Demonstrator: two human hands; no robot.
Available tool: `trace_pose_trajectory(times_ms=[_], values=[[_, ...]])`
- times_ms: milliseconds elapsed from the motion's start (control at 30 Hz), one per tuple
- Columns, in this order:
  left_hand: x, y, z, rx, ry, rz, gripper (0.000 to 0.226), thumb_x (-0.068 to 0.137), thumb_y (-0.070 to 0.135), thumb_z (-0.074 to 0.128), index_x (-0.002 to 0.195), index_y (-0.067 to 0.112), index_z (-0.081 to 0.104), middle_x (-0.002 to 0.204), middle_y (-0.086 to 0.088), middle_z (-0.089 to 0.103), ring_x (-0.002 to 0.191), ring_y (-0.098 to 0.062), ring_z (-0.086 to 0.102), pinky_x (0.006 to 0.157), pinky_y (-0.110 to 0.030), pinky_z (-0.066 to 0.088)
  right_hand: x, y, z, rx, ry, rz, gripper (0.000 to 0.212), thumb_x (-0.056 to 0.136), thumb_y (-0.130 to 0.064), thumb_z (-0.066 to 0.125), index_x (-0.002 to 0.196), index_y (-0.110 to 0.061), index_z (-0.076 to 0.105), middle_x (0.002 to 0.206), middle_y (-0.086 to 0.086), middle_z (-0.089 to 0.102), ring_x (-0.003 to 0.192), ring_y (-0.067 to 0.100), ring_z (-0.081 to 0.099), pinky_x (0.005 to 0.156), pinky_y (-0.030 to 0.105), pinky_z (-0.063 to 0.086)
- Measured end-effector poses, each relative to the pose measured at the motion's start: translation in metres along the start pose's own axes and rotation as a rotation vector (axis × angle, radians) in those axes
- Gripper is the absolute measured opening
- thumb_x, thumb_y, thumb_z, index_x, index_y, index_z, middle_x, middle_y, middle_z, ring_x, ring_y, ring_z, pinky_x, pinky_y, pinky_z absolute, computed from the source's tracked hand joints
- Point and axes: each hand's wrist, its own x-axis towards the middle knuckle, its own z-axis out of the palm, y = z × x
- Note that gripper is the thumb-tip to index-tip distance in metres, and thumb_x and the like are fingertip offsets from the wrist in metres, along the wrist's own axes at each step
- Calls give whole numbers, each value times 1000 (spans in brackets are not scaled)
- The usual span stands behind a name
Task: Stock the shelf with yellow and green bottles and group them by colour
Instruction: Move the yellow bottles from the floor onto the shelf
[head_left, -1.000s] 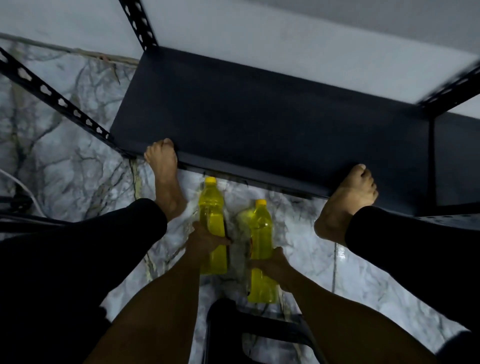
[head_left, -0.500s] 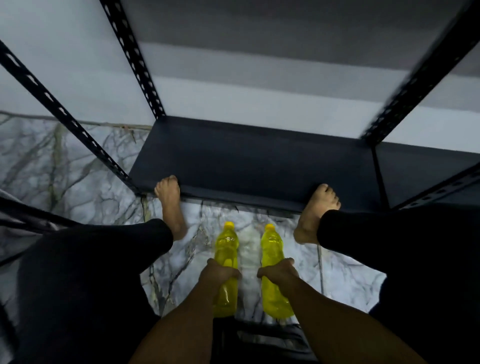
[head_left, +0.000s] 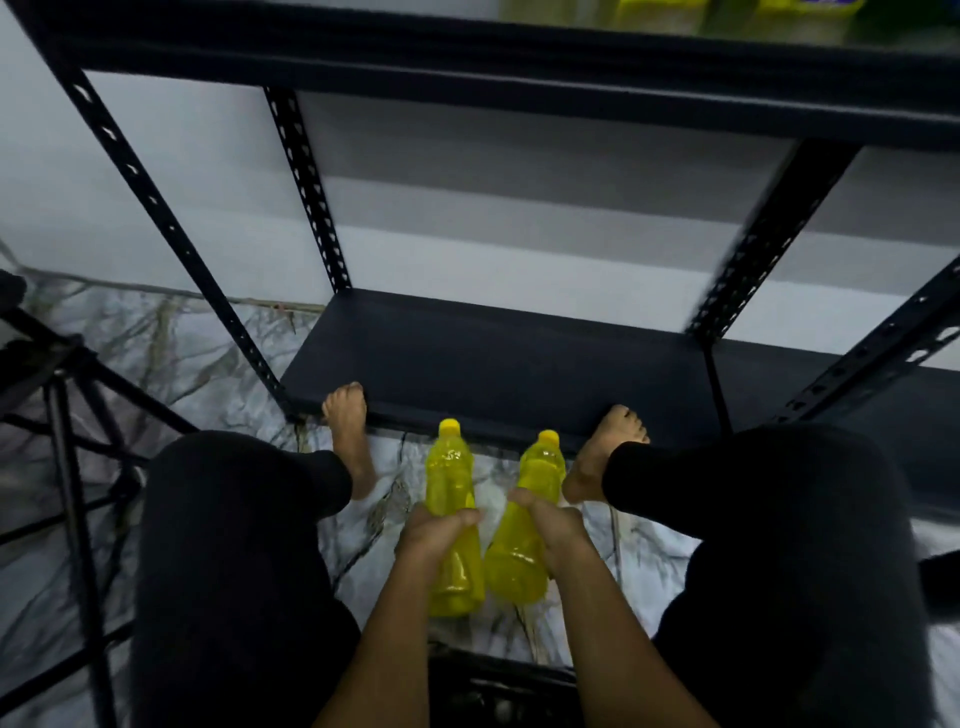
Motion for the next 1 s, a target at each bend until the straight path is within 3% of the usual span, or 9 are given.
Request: trace_pose_trajectory(times_ms=[100, 133, 200, 233, 300, 400, 567, 800, 1000], values=[[-85, 63, -7, -112, -45, 121, 62, 54, 37, 91, 107, 14, 68, 99, -11, 73, 88, -31, 71, 81, -52, 58, -28, -31, -3, 122, -131, -101, 42, 70, -27, 86, 100, -5, 66, 87, 15, 70, 74, 30, 68, 64, 40, 57], [-100, 77, -9, -159, -69, 162, 50, 62, 32, 89, 104, 15, 70, 97, -12, 74, 87, -31, 72, 81, -53, 58, -38, -43, -6, 131, -151, -144, 37, 70, -25, 86, 96, -5, 68, 84, 15, 71, 73, 31, 69, 65, 42, 59], [-121, 98, -17, -203, -103, 225, 32, 73, 26, 84, 100, 16, 69, 93, -12, 74, 86, -30, 72, 82, -52, 58, -58, -64, -10, 121, -184, -224, 63, 53, -35, 93, 103, -6, 71, 95, 17, 74, 84, 35, 72, 78, 52, 59], [-129, 108, -21, -210, -117, 251, 33, 73, 26, 84, 101, 16, 68, 92, -11, 74, 85, -30, 72, 81, -52, 58, -66, -73, -12, 129, -209, -255, 67, 50, -37, 94, 106, -7, 71, 98, 17, 74, 88, 35, 73, 81, 55, 58], [-141, 125, -30, -211, -169, 326, 53, 66, 31, 87, 112, 13, 66, 92, -9, 73, 84, -25, 73, 79, -50, 59, -83, -90, -15, 143, -249, -331, 49, 65, -29, 88, 104, -5, 71, 97, 18, 74, 88, 34, 72, 80, 52, 59], [-160, 151, -41, -153, -160, 472, 41, 77, 20, 79, 112, 6, 62, 88, 4, 60, 63, 8, 66, 61, -23, 59, -115, -114, -17, 107, -260, -458, 31, 74, -21, 82, 100, -7, 72, 93, 17, 74, 83, 32, 73, 79, 50, 59], [-189, 199, -59, -166, -207, 658, 48, 67, 25, 85, 110, 19, 65, 101, -14, 73, 87, -26, 73, 75, -44, 60, -158, -156, -15, 52, -297, -680, 21, 77, -17, 79, 96, -10, 73, 84, 12, 75, 75, 25, 73, 74, 43, 61], [-221, 271, -68, -166, -189, 939, 52, 64, 33, 85, 111, 25, 63, 95, -2, 75, 88, -20, 73, 74, -39, 59, -189, -201, 1, 77, -341, -721, 27, 78, -21, 77, 100, -7, 70, 85, 15, 76, 76, 30, 74, 65, 37, 59], [-231, 291, -82, -156, -204, 985, 54, 62, 41, 80, 113, 33, 63, 98, 2, 74, 91, -19, 72, 79, -45, 59, -187, -203, -1, 14, -328, -727, 29, 75, -26, 79, 99, -12, 71, 84, 13, 76, 78, 30, 74, 75, 42, 60]])
